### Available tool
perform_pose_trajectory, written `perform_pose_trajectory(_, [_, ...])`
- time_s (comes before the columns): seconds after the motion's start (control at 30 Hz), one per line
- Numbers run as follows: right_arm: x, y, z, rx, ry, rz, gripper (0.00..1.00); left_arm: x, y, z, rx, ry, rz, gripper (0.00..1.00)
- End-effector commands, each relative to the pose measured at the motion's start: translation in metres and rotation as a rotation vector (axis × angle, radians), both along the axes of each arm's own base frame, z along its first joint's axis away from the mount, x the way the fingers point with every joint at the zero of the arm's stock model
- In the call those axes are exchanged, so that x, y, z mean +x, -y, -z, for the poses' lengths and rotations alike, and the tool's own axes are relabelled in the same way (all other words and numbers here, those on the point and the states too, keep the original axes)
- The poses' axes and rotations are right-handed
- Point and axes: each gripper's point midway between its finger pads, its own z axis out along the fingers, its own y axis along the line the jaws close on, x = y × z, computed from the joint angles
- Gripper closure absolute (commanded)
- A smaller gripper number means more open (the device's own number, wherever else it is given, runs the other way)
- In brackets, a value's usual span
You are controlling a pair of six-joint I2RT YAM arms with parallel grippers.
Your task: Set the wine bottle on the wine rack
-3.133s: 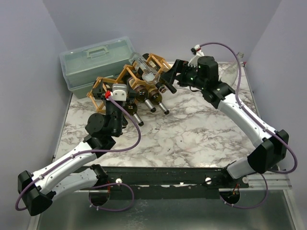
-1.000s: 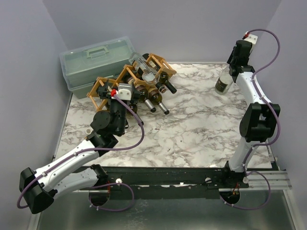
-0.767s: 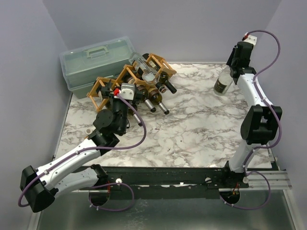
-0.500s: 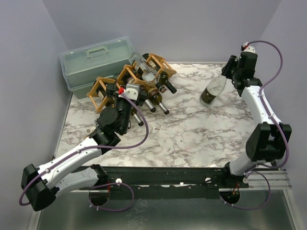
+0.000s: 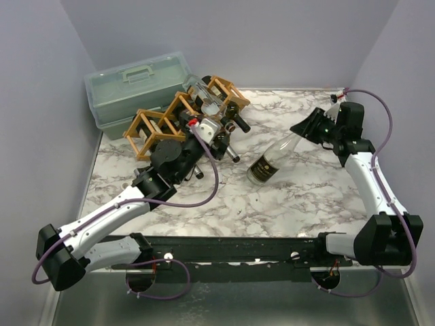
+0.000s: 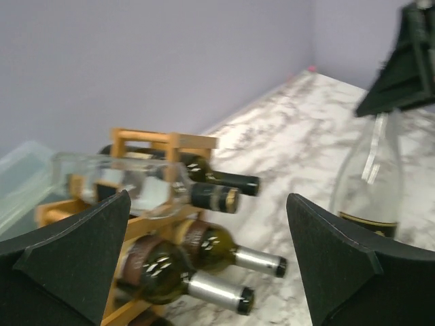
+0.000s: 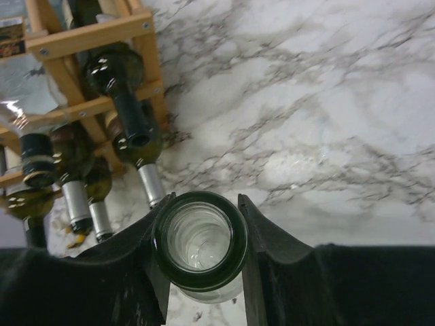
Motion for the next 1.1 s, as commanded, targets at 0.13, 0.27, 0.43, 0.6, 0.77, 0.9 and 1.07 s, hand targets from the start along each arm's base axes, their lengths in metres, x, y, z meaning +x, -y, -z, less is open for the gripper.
perform_pose_trajectory(0.13, [-0.039, -0.042, -0.049, 0.271, 0.101, -0.128, 0.99, -0.040, 0.094, 0.047, -0.039, -0.341, 0.464, 0.01])
perform_pose_trajectory(0.27, [-0.049, -0.050, -0.048, 0.320, 0.097, -0.139, 1.00, -0.037, 0.113, 0.070, -0.079, -0.473, 0.474, 0.01])
perform_pose_trajectory(0.43, [-0.057, -0.060, -0.050, 0.351, 0.097, -0.155, 0.99, -0.040, 0.128, 0.096, -0.042, -0.539, 0.499, 0.01])
perform_pose_trajectory(0.6, [-0.062, -0.063, -0.057, 0.357, 0.100, -0.177, 0.99, -0.049, 0.142, 0.121, -0.003, -0.632, 0.546, 0.01])
perform_pose_trajectory(0.77, [-0.067, -0.065, -0.069, 0.357, 0.120, -0.191, 0.99, -0.058, 0.152, 0.146, 0.102, -0.650, 0.554, 0.01])
perform_pose_trajectory(0.9, [-0.073, -0.067, -0.078, 0.364, 0.132, -0.208, 0.99, -0.067, 0.153, 0.166, 0.232, -0.609, 0.531, 0.01])
perform_pose_trajectory(1.07, [-0.083, -0.070, -0.094, 0.385, 0.155, -0.231, 0.99, -0.068, 0.151, 0.176, 0.336, -0.537, 0.485, 0.01])
